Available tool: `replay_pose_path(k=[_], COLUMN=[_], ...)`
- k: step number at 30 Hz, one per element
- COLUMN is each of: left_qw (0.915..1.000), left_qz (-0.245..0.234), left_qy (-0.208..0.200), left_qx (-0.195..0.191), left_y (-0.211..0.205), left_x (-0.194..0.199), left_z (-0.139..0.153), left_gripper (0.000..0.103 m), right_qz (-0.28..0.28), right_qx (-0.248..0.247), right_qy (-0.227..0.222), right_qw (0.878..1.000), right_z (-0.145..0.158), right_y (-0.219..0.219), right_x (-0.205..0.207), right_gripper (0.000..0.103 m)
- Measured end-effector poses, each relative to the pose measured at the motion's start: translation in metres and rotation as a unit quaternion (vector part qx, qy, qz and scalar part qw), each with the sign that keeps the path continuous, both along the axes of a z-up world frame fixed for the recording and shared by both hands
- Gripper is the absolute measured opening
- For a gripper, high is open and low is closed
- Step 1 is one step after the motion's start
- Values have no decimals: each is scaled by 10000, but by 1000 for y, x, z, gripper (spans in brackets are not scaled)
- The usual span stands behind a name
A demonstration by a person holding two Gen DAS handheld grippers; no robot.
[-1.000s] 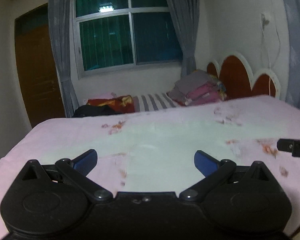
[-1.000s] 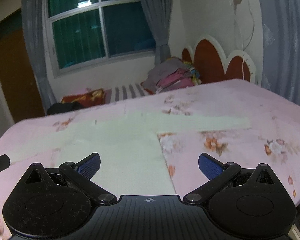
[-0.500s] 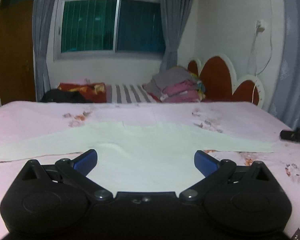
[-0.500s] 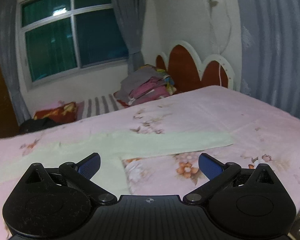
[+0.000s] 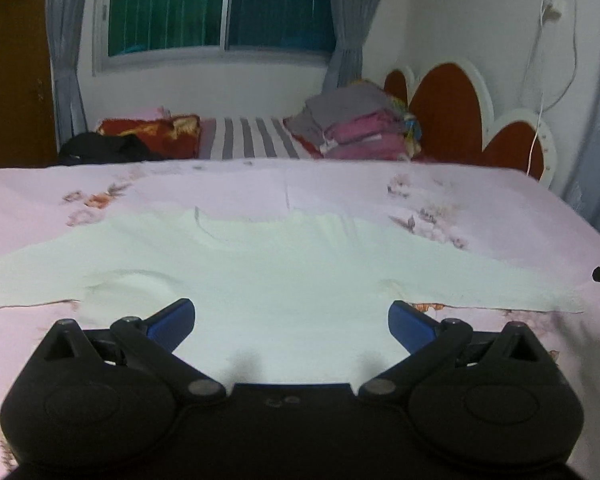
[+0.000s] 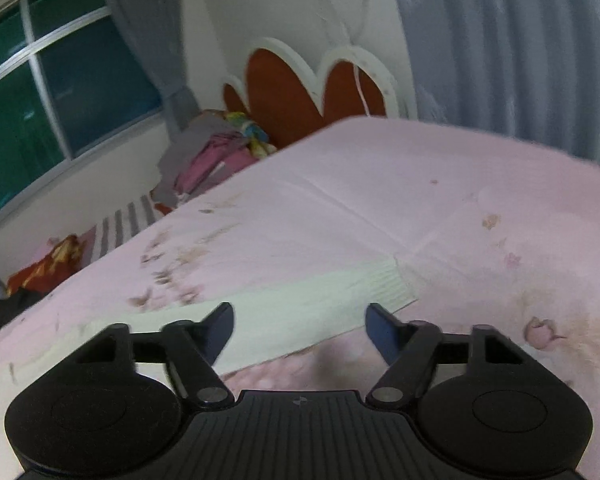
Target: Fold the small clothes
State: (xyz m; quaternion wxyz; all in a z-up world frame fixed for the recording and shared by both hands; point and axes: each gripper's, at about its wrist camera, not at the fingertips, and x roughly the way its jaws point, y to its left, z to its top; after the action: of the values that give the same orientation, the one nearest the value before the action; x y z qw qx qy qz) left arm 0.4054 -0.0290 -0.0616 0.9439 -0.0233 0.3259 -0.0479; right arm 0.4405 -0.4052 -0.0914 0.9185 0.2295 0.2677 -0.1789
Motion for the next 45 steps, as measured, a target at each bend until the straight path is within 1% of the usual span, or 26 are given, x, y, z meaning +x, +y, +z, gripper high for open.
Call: replay_pose_path(k=[1, 3, 5, 7, 12, 15, 17, 18, 19, 20, 22, 24, 25, 26, 29, 32, 34, 37, 39, 41, 45], left_qw=[10000, 9998, 9994, 9989, 9977, 9974, 9973, 9973, 9973, 9973, 9969, 9956, 9951, 9945, 9933, 9927, 9919, 9905, 9887, 9860, 9813], left_qz=[11, 36, 74, 130, 285, 357, 419, 450, 495, 527, 591, 759, 821, 874, 966, 1013, 1084, 1205, 1304, 1447, 1707], left_qy=[60, 160, 280, 378, 498, 497, 479, 462, 432, 415, 470, 494, 516, 543, 627, 656, 643, 658, 722, 803, 855], left_qx=[13, 92, 187, 248, 368, 380, 375, 356, 333, 304, 241, 227, 205, 174, -40, -86, -149, -130, -155, -200, -255], left_y=[-3, -9, -11, -12, -9, -4, 0, 4, 9, 14, 26, 42, 52, 60, 91, 115, 137, 167, 192, 216, 258], left_x=[3, 10, 14, 18, 28, 34, 40, 41, 42, 43, 44, 44, 44, 44, 44, 44, 39, 28, 19, 11, -5], left_z=[-4, -12, -19, -24, -27, -25, -22, -20, -18, -17, -16, -17, -18, -20, -26, -29, -29, -31, -33, -36, -39], left_gripper=[103, 103, 103, 103, 103, 103, 103, 103, 103, 103, 103, 103, 103, 103, 103, 103, 103, 103, 103, 103, 103], right_qz=[-41, -162, -363, -517, -767, -762, -740, -725, -717, -697, -681, -610, -487, -343, 274, 850, 1292, 1950, 2386, 2728, 3359], right_qx=[133, 496, 774, 947, 1201, 1166, 1021, 919, 858, 828, 752, 683, 652, 592, 352, 308, 282, 94, -31, -134, -363], right_qy=[65, 202, 304, 380, 541, 483, 525, 581, 623, 636, 680, 672, 598, 528, 286, 159, 96, 64, 65, 78, 128], right_qw=[9999, 9984, 9959, 9934, 9883, 9891, 9906, 9914, 9918, 9921, 9925, 9935, 9949, 9963, 9986, 9958, 9912, 9807, 9711, 9619, 9411], right_z=[-9, -31, -49, -60, -83, -84, -84, -84, -85, -85, -85, -79, -74, -68, -44, -25, -16, -9, -8, -10, -24], right_y=[-12, -35, -56, -73, -96, -103, -104, -104, -100, -101, -101, -94, -86, -76, -27, 31, 79, 154, 208, 249, 335], right_x=[8, 22, 31, 35, 36, 37, 39, 41, 45, 46, 48, 51, 55, 58, 73, 89, 100, 115, 121, 129, 126], right_gripper=[47, 38, 37, 37, 37, 37, 28, 20, 15, 13, 5, 3, 3, 3, 3, 3, 3, 3, 3, 3, 3])
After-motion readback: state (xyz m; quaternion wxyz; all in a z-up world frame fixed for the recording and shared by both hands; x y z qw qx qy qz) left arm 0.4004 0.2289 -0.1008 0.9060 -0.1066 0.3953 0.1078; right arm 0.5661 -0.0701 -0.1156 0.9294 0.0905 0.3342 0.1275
